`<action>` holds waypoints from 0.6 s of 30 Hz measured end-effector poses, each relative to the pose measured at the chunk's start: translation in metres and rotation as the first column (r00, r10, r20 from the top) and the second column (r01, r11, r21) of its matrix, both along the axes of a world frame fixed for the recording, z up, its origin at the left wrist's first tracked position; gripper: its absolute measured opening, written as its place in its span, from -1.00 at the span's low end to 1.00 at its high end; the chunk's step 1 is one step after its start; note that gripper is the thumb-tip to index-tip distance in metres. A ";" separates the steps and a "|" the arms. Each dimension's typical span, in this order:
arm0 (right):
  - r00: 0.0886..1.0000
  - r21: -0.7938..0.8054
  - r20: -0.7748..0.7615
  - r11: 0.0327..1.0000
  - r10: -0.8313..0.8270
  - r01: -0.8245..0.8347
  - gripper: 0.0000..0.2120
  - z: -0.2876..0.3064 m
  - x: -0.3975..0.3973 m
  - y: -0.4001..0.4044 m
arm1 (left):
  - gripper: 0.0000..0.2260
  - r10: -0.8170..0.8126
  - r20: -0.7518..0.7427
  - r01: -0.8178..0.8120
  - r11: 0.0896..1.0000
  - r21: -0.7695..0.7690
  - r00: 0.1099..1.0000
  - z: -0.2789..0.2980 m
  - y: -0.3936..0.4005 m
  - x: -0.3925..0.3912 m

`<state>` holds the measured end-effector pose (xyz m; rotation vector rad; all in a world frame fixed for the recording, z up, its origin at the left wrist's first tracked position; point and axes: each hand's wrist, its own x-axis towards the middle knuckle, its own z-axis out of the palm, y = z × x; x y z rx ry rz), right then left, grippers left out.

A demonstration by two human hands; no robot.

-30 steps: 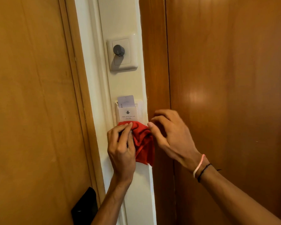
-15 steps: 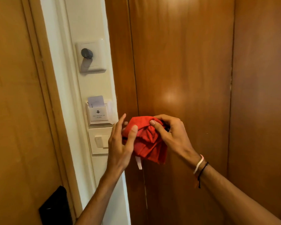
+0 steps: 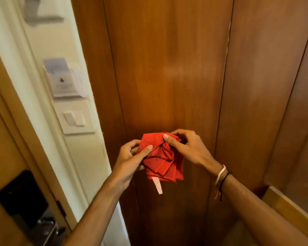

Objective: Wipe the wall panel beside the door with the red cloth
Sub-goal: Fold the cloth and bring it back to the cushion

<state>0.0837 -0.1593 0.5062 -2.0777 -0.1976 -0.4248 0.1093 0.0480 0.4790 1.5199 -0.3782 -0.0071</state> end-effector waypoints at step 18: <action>0.322 0.285 -0.940 0.775 0.111 0.564 -0.77 -0.441 -0.099 -0.025 | -0.69 0.305 -0.704 -0.015 0.922 0.387 0.641 -0.427 -0.059 -0.106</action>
